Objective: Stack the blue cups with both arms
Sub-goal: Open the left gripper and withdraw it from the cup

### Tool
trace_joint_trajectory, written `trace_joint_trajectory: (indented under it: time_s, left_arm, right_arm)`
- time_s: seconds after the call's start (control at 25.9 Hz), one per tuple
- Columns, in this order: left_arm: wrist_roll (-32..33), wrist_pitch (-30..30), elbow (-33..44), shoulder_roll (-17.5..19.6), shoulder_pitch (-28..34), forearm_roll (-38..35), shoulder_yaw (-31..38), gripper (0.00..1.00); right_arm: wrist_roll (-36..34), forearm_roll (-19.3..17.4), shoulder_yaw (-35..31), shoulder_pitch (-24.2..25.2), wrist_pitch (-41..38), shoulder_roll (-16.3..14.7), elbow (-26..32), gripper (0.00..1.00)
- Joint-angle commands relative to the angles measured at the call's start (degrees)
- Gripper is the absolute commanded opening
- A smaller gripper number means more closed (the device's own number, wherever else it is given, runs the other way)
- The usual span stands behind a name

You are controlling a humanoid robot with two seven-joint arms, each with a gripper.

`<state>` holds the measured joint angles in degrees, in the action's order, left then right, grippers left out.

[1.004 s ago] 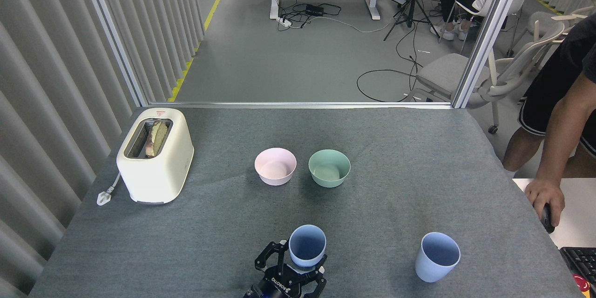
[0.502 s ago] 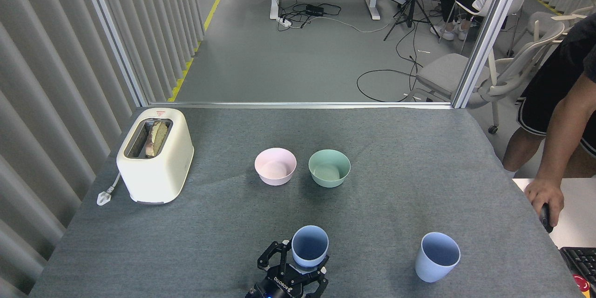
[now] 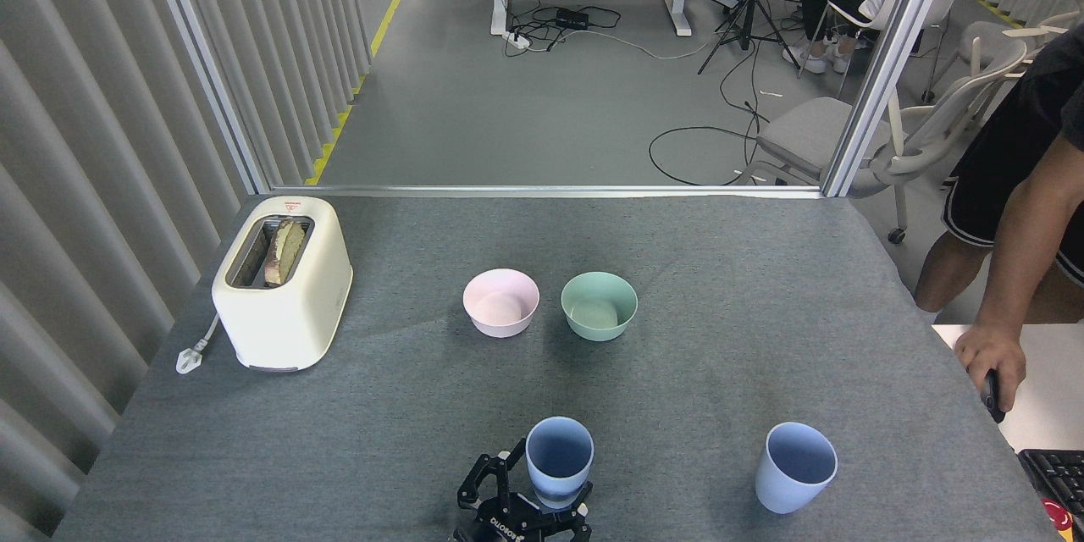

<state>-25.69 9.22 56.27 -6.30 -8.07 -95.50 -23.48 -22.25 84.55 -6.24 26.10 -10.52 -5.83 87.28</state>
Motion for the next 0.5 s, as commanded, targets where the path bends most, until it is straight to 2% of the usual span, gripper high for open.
trace_joint_trajectory:
  time_s: [0.0, 0.15, 0.35, 0.46]
  left_arm:
    - [0.03, 0.1, 0.77, 1.03, 2.1, 1.63, 0.19, 1.0]
    - [0.03, 0.28, 5.16, 4.54, 6.67, 5.5, 1.77, 1.0]
    - [0.2, 0.8, 15.88, 11.4, 14.75, 10.59, 2.92, 1.0]
    - [0.38, 0.89, 23.53, 13.42, 21.26, 13.32, 6.78, 1.0]
  right_arm:
    - [0.02, -0.09, 0.09, 0.0, 0.41, -0.05, 0.0, 1.0]
    - [0.02, -0.09, 0.0, 0.0, 0.59, -0.05, 0.0, 1.0]
    - [-0.25, -0.35, -0.53, 0.88, 0.23, -0.14, 0.0, 1.0]
    - [0.28, -0.62, -1.23, 1.05, 0.41, -0.14, 0.0, 1.0]
